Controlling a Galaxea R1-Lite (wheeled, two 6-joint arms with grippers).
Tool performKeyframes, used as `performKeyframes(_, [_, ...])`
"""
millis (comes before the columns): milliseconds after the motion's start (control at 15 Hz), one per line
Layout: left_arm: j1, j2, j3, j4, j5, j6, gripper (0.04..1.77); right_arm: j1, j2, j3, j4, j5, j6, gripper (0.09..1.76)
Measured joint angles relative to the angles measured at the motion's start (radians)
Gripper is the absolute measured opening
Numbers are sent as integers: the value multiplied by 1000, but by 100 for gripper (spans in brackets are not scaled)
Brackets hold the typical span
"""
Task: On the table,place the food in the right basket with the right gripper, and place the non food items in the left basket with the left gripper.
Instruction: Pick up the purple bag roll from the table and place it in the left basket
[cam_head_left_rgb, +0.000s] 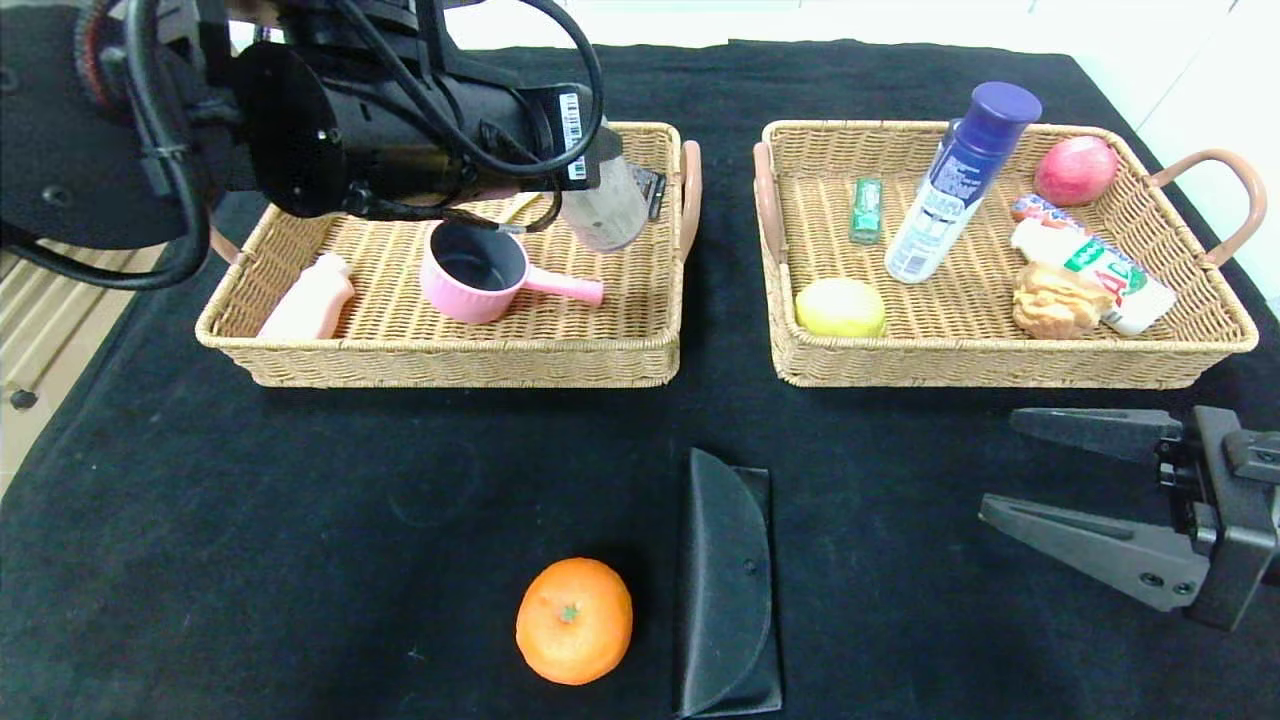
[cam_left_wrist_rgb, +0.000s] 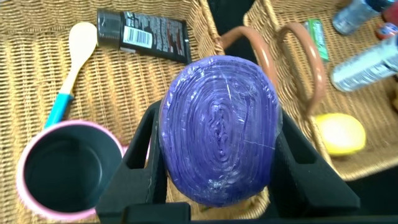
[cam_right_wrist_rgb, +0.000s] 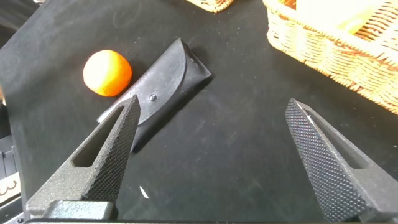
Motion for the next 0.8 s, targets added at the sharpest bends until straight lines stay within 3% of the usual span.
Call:
performKeyframes(333, [37,79,-64,-2,-2,0,94,-3,0,-1,-3,-1,0,171])
performKeyframes(800, [41,109,-97,4,-2,6,93,-4,-1,-1,-3,-2,-1,171])
